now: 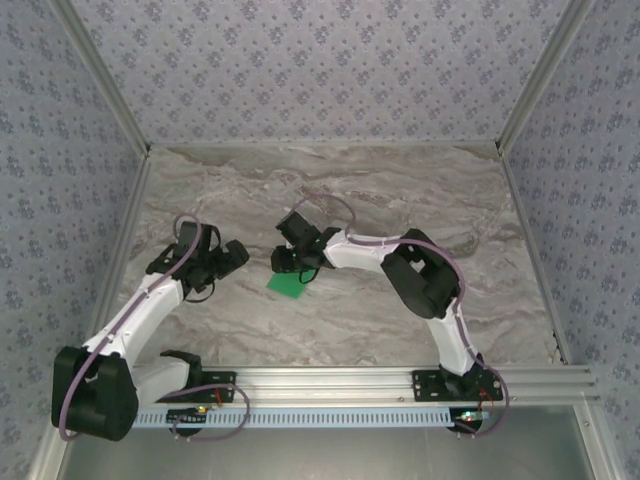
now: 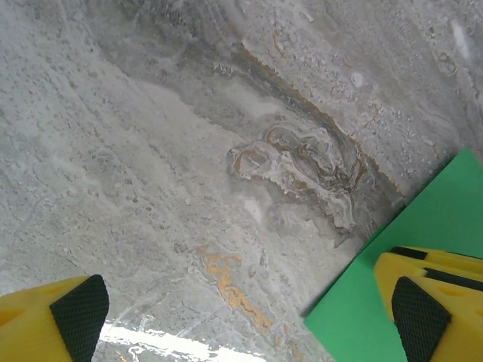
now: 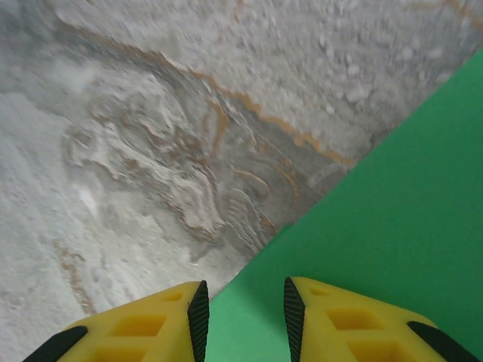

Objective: Fold a paper plane with a square sheet of paper (pick it up from the middle)
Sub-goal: Rotate the paper at the center of the table.

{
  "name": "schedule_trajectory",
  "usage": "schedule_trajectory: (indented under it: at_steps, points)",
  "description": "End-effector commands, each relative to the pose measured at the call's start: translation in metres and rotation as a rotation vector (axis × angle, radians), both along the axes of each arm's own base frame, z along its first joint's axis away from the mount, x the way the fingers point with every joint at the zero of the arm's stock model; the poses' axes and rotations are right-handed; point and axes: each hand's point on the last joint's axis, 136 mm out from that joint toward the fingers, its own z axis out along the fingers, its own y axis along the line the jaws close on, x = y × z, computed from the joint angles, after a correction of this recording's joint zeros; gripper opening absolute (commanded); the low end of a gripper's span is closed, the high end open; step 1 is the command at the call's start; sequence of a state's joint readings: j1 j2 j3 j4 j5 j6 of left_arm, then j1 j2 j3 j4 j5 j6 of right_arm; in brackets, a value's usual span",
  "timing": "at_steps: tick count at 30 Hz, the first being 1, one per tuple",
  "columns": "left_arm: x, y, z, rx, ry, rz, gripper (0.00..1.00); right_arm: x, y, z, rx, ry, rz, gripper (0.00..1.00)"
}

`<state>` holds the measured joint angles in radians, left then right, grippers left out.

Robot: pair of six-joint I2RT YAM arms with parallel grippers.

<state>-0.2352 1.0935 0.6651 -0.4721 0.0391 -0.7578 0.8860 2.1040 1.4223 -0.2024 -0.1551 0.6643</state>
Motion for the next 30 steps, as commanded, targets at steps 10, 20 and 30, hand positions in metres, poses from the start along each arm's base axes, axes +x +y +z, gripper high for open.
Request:
schedule_trajectory:
  at_steps: [10, 20, 30]
  points:
    - [0.005, -0.028, 0.007, -0.131, -0.043, -0.118, 0.99, -0.071, -0.074, -0.052, -0.243, 0.121, 0.538, 0.37]
    - [0.010, -0.077, 0.011, -0.231, -0.067, -0.270, 0.94, -0.070, -0.079, 0.034, -0.019, -0.006, 0.436, 0.53]
    - [0.022, -0.171, 0.023, -0.351, -0.099, -0.460, 0.83, -0.057, -0.158, 0.051, 0.132, 0.057, -0.173, 0.66]
